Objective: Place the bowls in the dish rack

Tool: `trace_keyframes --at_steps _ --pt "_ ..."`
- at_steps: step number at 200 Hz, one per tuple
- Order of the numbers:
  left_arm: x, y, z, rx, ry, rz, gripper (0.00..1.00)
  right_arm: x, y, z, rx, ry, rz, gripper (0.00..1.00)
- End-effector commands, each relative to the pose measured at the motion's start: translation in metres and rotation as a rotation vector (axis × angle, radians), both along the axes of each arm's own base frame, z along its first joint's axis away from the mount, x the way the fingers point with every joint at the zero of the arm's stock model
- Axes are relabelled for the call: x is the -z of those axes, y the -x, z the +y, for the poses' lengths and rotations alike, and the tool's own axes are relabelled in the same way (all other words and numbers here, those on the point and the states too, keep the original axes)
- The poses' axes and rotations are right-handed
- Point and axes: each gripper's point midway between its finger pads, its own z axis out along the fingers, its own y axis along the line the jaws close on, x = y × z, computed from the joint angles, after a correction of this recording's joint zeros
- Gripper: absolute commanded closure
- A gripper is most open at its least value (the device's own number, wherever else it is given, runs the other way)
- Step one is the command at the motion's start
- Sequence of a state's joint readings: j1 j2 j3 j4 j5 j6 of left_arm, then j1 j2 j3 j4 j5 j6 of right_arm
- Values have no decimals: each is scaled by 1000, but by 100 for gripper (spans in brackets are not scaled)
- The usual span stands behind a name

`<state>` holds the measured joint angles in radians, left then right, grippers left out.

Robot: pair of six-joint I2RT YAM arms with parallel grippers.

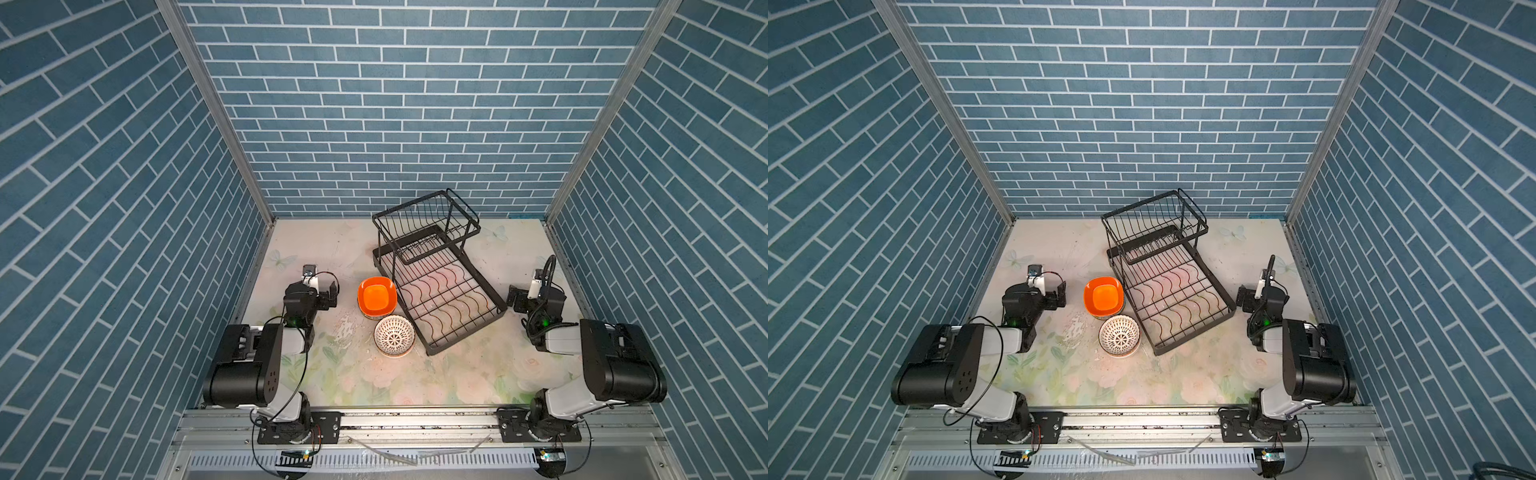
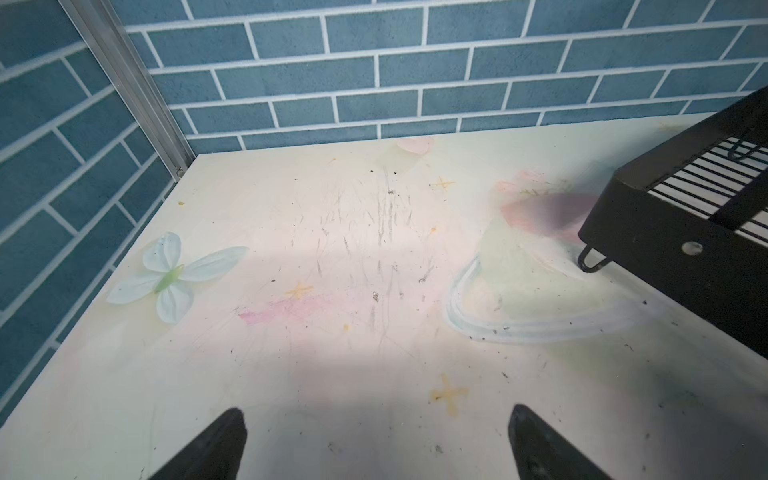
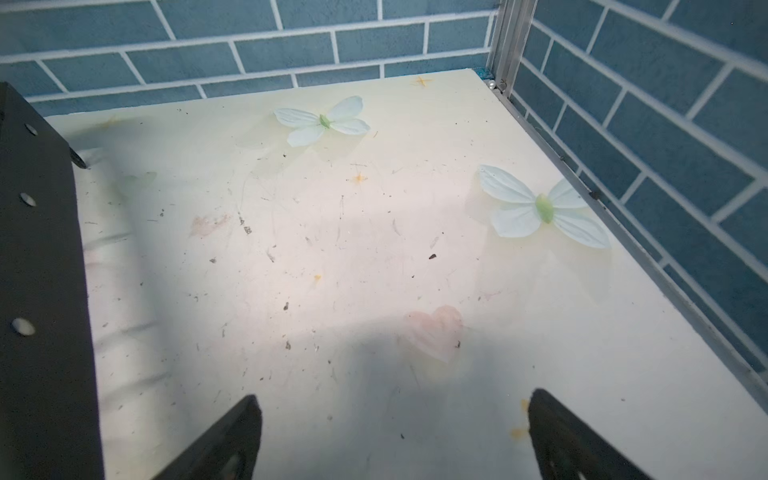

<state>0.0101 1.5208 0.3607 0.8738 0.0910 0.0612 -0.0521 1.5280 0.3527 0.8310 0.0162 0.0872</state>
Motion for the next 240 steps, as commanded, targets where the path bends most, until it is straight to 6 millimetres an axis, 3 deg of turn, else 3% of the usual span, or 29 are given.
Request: trace_keyframes --at_steps 1,192,240 --pt "-5 -6 3 -1 -8 -18 0 -18 -15 -1 -7 38 -57 1" --pt "-5 -5 3 -2 -8 -21 0 -19 -15 3 -34 36 -59 1" --pt "-33 -4 14 -73 -6 -3 0 -37 -13 -4 10 37 -32 1"
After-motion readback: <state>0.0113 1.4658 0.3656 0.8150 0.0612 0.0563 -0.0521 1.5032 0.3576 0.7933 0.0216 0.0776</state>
